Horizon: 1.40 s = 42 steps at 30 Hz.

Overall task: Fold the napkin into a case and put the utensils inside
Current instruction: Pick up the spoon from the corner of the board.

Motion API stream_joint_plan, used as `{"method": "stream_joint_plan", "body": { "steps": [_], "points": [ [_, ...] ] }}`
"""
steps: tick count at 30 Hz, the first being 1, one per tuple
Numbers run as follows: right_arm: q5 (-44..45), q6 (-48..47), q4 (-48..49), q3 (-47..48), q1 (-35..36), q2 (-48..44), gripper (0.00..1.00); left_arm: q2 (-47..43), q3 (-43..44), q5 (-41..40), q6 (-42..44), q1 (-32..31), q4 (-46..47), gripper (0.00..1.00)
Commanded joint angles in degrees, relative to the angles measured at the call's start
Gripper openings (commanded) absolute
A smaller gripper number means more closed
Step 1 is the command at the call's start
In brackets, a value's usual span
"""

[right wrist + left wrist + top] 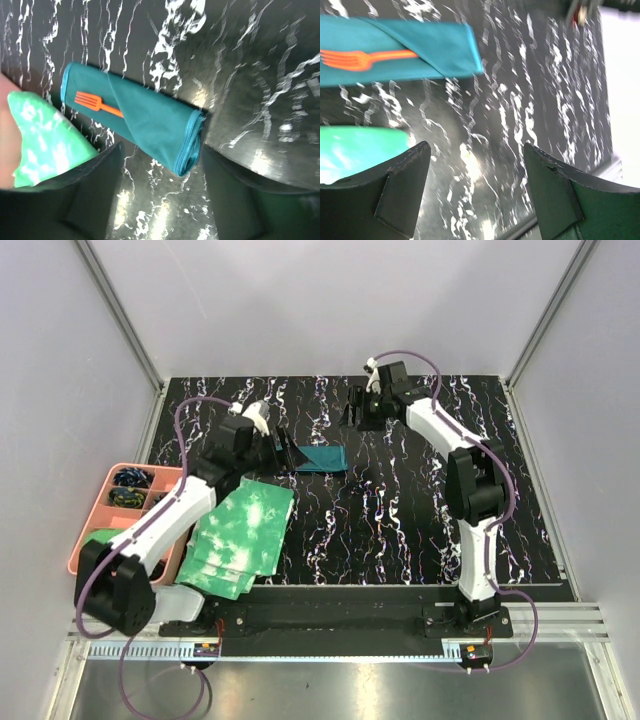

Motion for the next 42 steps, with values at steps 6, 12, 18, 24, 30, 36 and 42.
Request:
{"method": "stream_joint_plan", "body": {
  "steps": [6, 12, 18, 24, 30, 36, 42],
  "points": [
    [10.1, -16.2, -9.8, 13.1, -5.8, 4.1, 0.86, -10.6, -3.6, 0.7, 2.1, -3.3, 0.8, 0.77],
    [12.2, -26.8, -15.1, 24.4, -6.3, 13.4, 0.85, -11.0, -4.0, 2.4, 2.0, -3.7, 1.5, 0.76],
    [13.3, -31.8, -20.2, 39.8, -6.7, 24.2, 0.75, -10.1, -4.0, 4.1, 2.8, -3.8, 2.0, 0.76],
    [15.0, -34.1, -20.5, 47.1, -7.2, 30.3, 0.74, -9.6, -4.7, 5.8, 2.7, -3.9, 2.7, 0.76],
    [16.0, -35.6, -22.1, 49.5, -7.2, 33.8, 0.73, -9.0, -4.1, 7.0, 2.3, -3.9, 2.9, 0.76],
    [16.5, -36.0, -25.1, 49.7, -7.2, 34.7, 0.69, -8.9, -3.1, 8.0, 1.5, -3.9, 2.9, 0.75],
    [15.8, -37.5, -30.9, 50.7, -7.0, 36.3, 0.36, -9.5, -2.3, 8.9, 0.8, -4.0, 2.7, 0.74]
  ]
}}
